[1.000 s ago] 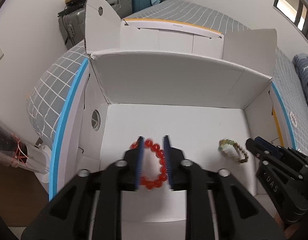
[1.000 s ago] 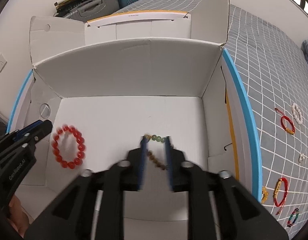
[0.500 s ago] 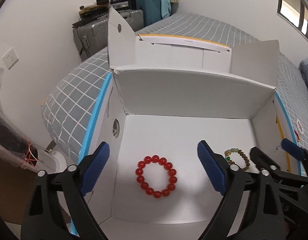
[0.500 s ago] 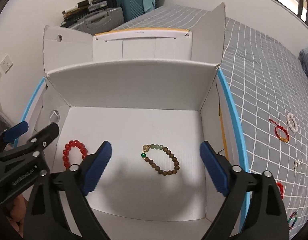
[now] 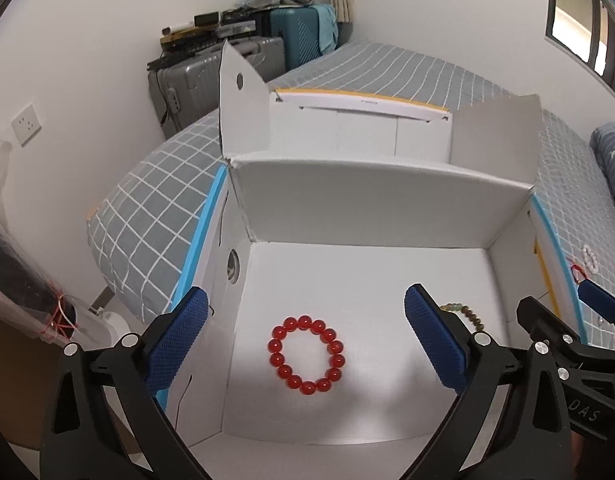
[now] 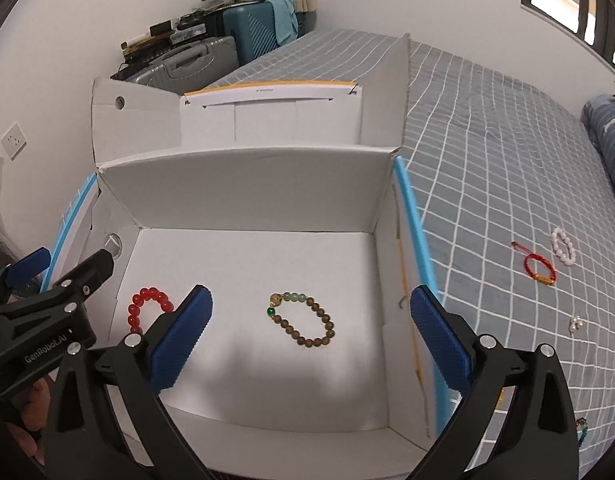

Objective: Organize jewelry
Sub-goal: 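Move both open tools back over the remaining bracelets on the bed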

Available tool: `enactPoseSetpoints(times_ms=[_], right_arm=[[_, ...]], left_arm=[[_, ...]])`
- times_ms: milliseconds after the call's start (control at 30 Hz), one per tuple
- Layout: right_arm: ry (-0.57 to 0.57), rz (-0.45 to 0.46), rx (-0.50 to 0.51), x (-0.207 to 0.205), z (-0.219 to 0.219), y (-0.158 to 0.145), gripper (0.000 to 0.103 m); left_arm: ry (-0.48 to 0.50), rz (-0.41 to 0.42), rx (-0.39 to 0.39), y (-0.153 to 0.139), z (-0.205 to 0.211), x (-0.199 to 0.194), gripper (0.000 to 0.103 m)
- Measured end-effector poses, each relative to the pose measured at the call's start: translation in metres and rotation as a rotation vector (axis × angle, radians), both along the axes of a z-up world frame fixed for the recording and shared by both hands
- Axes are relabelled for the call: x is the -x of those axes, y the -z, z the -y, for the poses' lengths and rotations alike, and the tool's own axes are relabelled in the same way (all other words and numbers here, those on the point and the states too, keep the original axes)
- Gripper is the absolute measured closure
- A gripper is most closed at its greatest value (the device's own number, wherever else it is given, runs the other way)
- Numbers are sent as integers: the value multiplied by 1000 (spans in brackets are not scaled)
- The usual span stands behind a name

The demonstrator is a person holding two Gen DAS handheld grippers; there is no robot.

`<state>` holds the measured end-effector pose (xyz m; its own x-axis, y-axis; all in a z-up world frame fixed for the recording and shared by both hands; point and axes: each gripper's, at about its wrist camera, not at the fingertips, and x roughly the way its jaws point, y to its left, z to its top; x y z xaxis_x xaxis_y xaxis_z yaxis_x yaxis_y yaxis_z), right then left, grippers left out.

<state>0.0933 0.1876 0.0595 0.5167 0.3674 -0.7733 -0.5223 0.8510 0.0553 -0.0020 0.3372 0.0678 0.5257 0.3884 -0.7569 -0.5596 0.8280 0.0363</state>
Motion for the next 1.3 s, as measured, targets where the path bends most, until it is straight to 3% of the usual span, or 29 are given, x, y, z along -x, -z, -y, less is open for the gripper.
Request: enactPoseSetpoints(times_ms=[467,867,1300], right_arm=[[122,80,-37,0,79,-31,8],[282,100,-6,-2,182,-48,8],[435,73,2,-5,292,-34,8]], left_arm=[[85,37,19,-18,51,-20,6],[278,70,30,-42,147,-56,6],[428,66,69,-39,244,-91,6]])
